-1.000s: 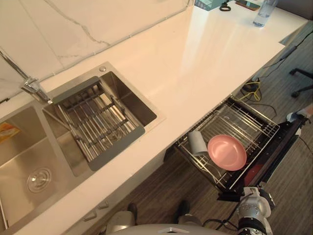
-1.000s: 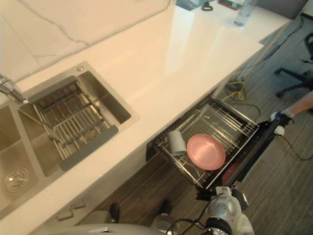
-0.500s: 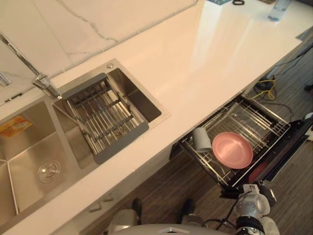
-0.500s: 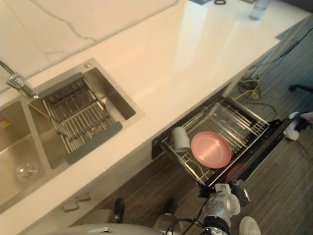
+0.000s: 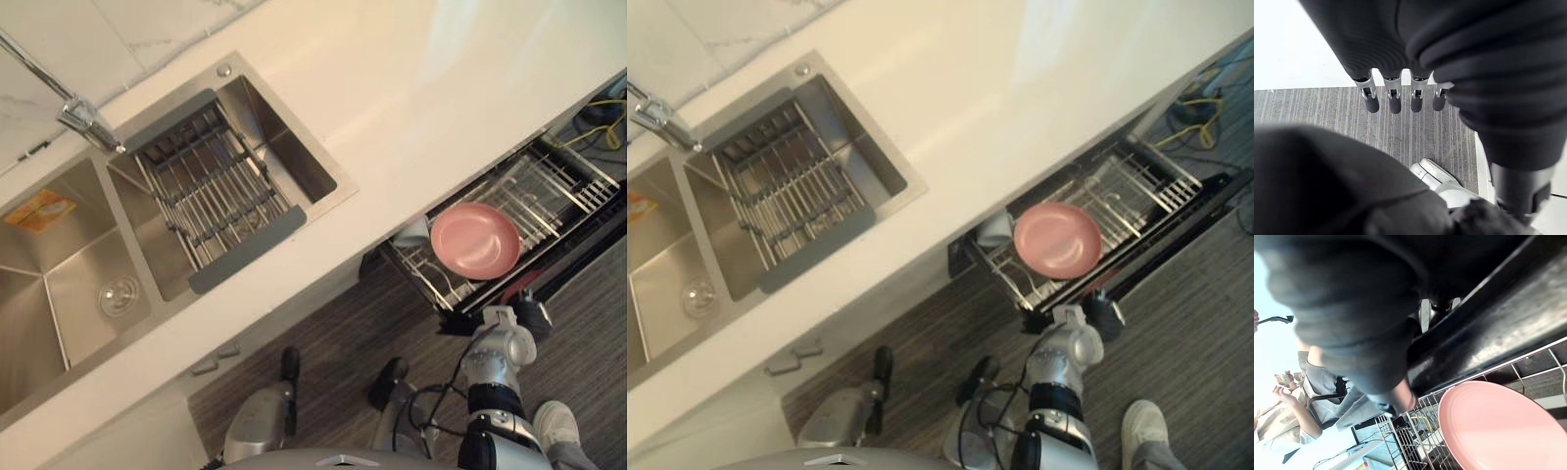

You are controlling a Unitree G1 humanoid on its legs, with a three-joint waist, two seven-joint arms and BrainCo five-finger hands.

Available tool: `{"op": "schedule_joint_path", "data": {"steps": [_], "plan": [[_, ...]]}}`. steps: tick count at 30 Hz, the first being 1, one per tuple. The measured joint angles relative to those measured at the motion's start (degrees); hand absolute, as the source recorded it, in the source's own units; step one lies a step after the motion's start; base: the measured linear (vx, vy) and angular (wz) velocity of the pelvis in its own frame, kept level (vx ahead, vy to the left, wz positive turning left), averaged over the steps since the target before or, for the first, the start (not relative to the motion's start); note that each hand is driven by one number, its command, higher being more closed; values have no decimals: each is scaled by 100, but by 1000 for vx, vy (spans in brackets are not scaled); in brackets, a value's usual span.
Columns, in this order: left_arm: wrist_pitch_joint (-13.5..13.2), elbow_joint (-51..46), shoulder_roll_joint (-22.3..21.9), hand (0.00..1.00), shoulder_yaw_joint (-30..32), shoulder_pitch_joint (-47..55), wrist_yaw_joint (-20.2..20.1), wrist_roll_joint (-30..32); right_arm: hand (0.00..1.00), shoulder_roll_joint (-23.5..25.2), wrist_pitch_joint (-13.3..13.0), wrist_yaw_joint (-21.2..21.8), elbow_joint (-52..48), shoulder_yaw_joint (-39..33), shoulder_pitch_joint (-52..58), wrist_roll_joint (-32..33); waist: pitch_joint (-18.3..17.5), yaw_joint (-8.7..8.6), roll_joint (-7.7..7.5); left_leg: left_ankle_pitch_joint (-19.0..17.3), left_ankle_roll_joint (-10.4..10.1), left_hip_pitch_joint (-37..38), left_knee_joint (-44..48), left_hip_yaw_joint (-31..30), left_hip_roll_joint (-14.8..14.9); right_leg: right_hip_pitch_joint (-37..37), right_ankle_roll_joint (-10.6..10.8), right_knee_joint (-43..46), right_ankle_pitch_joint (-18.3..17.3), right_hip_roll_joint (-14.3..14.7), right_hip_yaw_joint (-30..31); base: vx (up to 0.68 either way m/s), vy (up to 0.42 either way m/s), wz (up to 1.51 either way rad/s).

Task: Walk over to the sink, pick up the cup, carry it to the dishwasher, place the cup inside the dishwasher, then close the dishwasher door

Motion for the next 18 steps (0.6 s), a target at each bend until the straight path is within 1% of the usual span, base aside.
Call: {"op": "schedule_joint_path", "data": {"steps": [2,4,8,10,13,16,18], "plan": [[-21,6,0,0,-2,-38,-68,-4,100,-2,-78,153,4,138,-266,35,91,10,5,63,23,-190,-4,-30,-59,-216,7,201,-78,-114,18,-84,-27,13],[-42,9,0,0,-3,-55,-83,-6,100,-9,-134,201,7,220,-423,33,152,-6,11,76,0,-258,-15,-102,-79,-239,8,222,-78,-146,-42,-61,-2,20],[-118,11,-5,0,-6,-72,-171,-114,100,-36,-271,201,60,230,-775,74,227,54,10,196,36,-444,-108,-169,-97,-316,16,226,-49,-208,-173,-59,13,27],[-128,17,-3,0,-6,-118,-194,-112,100,-82,-372,201,63,223,-939,91,268,55,36,363,21,-524,-225,-342,-109,-322,16,222,-37,-240,-343,-9,12,36],[-136,12,-2,0,-2,-144,-206,-112,100,-81,-444,199,62,217,-1121,197,304,89,32,525,60,-557,-301,-473,-98,-322,-53,238,36,-233,-450,30,-2,27],[-137,11,10,0,7,-199,-242,-106,100,-75,-452,229,-4,233,-1361,272,367,135,28,554,52,-593,-296,-520,-102,-329,-59,252,45,-210,-448,-12,-8,10],[-144,6,16,0,15,-211,-258,-106,100,-72,-451,331,-9,233,-1474,384,367,148,29,567,47,-631,-298,-568,-98,-341,-55,264,39,-199,-440,-24,-3,12]]}}
